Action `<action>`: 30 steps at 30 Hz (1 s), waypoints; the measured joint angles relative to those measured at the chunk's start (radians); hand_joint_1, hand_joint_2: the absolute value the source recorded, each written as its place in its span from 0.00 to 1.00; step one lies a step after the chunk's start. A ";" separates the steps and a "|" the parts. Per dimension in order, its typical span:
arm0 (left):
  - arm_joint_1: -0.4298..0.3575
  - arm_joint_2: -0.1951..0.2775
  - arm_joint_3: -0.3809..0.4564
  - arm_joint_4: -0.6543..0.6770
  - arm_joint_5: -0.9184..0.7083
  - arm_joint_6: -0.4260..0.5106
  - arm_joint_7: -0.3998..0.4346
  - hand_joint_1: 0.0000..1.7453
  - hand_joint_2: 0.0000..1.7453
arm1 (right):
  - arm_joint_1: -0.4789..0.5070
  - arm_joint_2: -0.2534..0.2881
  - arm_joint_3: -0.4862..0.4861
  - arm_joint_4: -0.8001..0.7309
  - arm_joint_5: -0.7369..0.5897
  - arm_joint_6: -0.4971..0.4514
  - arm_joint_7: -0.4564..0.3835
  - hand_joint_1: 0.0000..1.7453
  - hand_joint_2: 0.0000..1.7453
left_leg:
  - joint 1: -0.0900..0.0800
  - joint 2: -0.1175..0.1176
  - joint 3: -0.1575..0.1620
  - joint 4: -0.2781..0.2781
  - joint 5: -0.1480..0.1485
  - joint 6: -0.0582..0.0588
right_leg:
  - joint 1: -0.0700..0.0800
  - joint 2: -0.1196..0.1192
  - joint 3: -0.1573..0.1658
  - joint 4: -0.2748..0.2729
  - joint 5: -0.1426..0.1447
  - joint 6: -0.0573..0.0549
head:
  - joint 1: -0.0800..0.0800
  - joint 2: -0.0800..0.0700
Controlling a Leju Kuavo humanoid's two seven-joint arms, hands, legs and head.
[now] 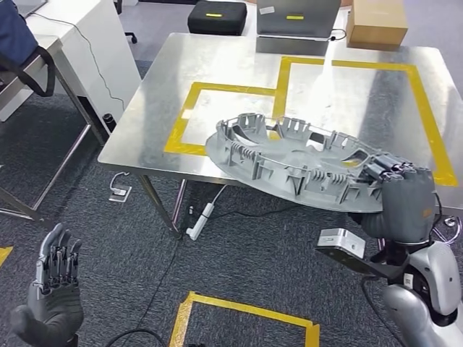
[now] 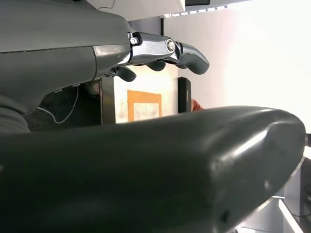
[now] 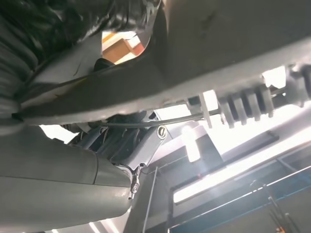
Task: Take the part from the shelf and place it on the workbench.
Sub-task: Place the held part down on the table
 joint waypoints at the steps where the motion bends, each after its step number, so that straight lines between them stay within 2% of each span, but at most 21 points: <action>1: 0.000 0.000 0.000 0.000 0.000 0.000 0.000 0.00 0.00 | 0.000 0.000 0.000 0.000 -0.002 0.001 -0.001 1.00 1.00 | -0.002 -0.001 0.026 -0.067 0.044 0.009 | 0.001 0.001 0.008 -0.001 -0.006 0.002 | 0.001 0.000; 2: 0.000 0.000 0.000 0.000 0.000 0.000 0.000 0.00 0.00 | -0.001 0.000 0.000 0.000 -0.004 0.001 -0.001 1.00 1.00 | -0.005 -0.001 0.051 -0.128 0.075 0.017 | 0.003 0.002 0.014 -0.001 -0.011 0.005 | 0.001 0.000; 3: 0.001 0.000 0.000 0.000 0.000 0.000 -0.001 0.00 0.00 | -0.001 0.000 0.000 0.000 -0.006 0.001 -0.001 1.00 1.00 | -0.008 -0.001 0.071 -0.174 0.090 0.026 | 0.003 0.003 0.017 -0.002 -0.014 0.010 | 0.001 0.000; 5: 0.001 0.000 0.000 -0.001 0.000 0.000 -0.003 0.00 0.00 | -0.003 0.000 -0.001 0.001 -0.009 0.002 -0.001 1.00 1.00 | -0.013 -0.001 0.084 -0.206 0.081 0.034 | 0.003 0.002 0.015 -0.006 -0.017 0.023 | 0.001 0.000; 8: 0.004 -0.001 0.001 -0.001 0.000 0.000 -0.004 0.00 0.00 | -0.002 0.000 -0.002 0.000 -0.016 0.004 -0.002 1.00 1.00 | -0.008 0.000 0.104 -0.240 0.079 0.039 | 0.002 -0.001 0.010 0.002 -0.030 0.039 | 0.003 0.000; 9: 0.003 -0.001 0.002 -0.001 0.000 0.000 -0.005 0.00 0.00 | -0.003 -0.001 -0.002 0.000 -0.021 0.005 -0.004 1.00 1.00 | -0.005 0.000 0.114 -0.250 0.081 0.041 | 0.003 -0.002 -0.006 0.034 -0.047 0.043 | 0.005 0.000; 10: 0.003 -0.002 0.002 -0.001 0.000 0.000 -0.005 0.00 0.00 | -0.002 -0.001 -0.002 0.000 -0.025 0.006 -0.006 1.00 1.00 | -0.002 0.001 0.120 -0.256 0.081 0.043 | 0.002 -0.002 -0.035 0.086 -0.070 0.045 | 0.008 0.000; 12: 0.002 -0.004 0.003 -0.001 0.000 -0.001 -0.005 0.00 0.00 | -0.003 -0.001 -0.002 0.000 -0.030 0.007 -0.009 1.00 1.00 | -0.001 0.001 0.124 -0.257 0.077 0.046 | 0.001 -0.002 -0.114 0.213 -0.110 0.052 | 0.010 0.000; 13: 0.003 -0.005 0.003 -0.001 0.000 -0.001 -0.005 0.00 0.00 | -0.003 -0.001 -0.002 0.000 -0.031 0.007 -0.009 1.00 1.00 | -0.002 0.001 0.126 -0.257 0.074 0.047 | 0.000 -0.002 -0.143 0.250 -0.109 0.055 | 0.010 0.000; 14: 0.003 -0.005 0.003 -0.001 0.000 -0.001 -0.005 0.00 0.00 | -0.002 -0.001 -0.002 0.000 -0.032 0.007 -0.010 1.00 1.00 | -0.001 0.001 0.130 -0.256 0.070 0.046 | -0.001 -0.002 -0.157 0.255 -0.092 0.058 | 0.010 0.000; 15: 0.003 -0.005 0.004 -0.001 0.000 -0.002 -0.005 0.00 0.00 | -0.002 -0.001 -0.002 0.001 -0.033 0.008 -0.010 1.00 1.00 | -0.001 0.000 0.135 -0.254 0.064 0.044 | -0.002 -0.003 -0.147 0.216 -0.053 0.059 | 0.011 0.000; 17: 0.003 -0.005 0.004 -0.001 0.000 -0.003 -0.005 0.00 0.00 | -0.002 -0.002 -0.003 0.001 -0.037 0.010 -0.010 1.00 1.00 | 0.001 -0.001 0.146 -0.248 0.052 0.038 | -0.005 -0.005 -0.101 0.092 0.031 0.060 | 0.011 0.000; 18: 0.003 -0.005 0.004 -0.001 0.000 -0.003 -0.005 0.00 0.00 | -0.002 -0.002 -0.003 0.001 -0.038 0.011 -0.010 1.00 1.00 | 0.002 -0.002 0.149 -0.246 0.048 0.036 | -0.005 -0.007 -0.082 0.046 0.058 0.060 | 0.011 0.000; 19: 0.003 -0.005 0.004 -0.001 0.000 -0.003 -0.005 0.00 0.00 | -0.002 -0.002 -0.003 0.001 -0.039 0.011 -0.010 1.00 1.00 | 0.002 -0.002 0.150 -0.245 0.046 0.035 | -0.006 -0.008 -0.074 0.027 0.067 0.060 | 0.011 0.000; 22: 0.003 -0.006 0.004 -0.001 0.000 -0.003 -0.005 0.00 0.00 | -0.002 -0.001 -0.003 0.001 -0.039 0.011 -0.010 1.00 1.00 | 0.001 -0.002 0.150 -0.244 0.044 0.033 | -0.005 -0.008 -0.071 0.021 0.060 0.060 | 0.011 0.000; 24: 0.002 -0.006 0.005 -0.001 -0.001 -0.005 -0.006 0.00 0.00 | -0.003 -0.001 -0.002 0.002 -0.040 0.013 -0.010 1.00 1.00 | -0.002 -0.002 0.143 -0.228 0.031 0.019 | -0.004 -0.005 -0.057 0.009 0.044 0.040 | 0.006 0.000; 26: 0.002 -0.005 0.006 -0.001 -0.001 -0.006 -0.006 0.00 0.00 | -0.003 -0.001 -0.002 0.002 -0.040 0.015 -0.011 1.00 1.00 | -0.003 -0.001 0.105 -0.145 -0.015 0.001 | -0.006 -0.003 -0.042 0.000 0.033 0.014 | 0.001 0.000; 27: 0.002 -0.005 0.006 -0.001 -0.001 -0.006 -0.006 0.00 0.00 | -0.003 -0.001 -0.002 0.002 -0.040 0.015 -0.011 1.00 1.00 | -0.001 0.000 0.071 -0.075 -0.048 -0.005 | -0.008 -0.004 -0.037 -0.001 0.031 0.009 | -0.001 0.000; 28: 0.002 -0.005 0.006 -0.001 -0.001 -0.006 -0.006 0.00 0.00 | -0.003 -0.001 -0.002 0.002 -0.040 0.015 -0.012 1.00 1.00 | 0.001 0.000 0.033 -0.005 -0.073 -0.008 | -0.007 -0.004 -0.036 -0.001 0.029 0.007 | -0.001 0.000; 29: 0.003 -0.005 0.006 0.000 -0.001 -0.006 -0.006 0.00 0.00 | -0.002 -0.001 -0.002 0.002 -0.040 0.015 -0.011 1.00 1.00 | 0.003 0.000 0.005 0.045 -0.083 -0.009 | -0.007 -0.004 -0.033 -0.001 0.027 0.005 | -0.001 0.000; 30: 0.003 -0.005 0.007 0.000 -0.001 -0.006 -0.006 0.00 0.00 | -0.002 -0.001 -0.001 0.002 -0.040 0.015 -0.011 1.00 1.00 | 0.003 0.000 -0.008 0.060 -0.072 -0.009 | -0.007 -0.003 -0.030 -0.001 0.025 0.005 | -0.001 0.000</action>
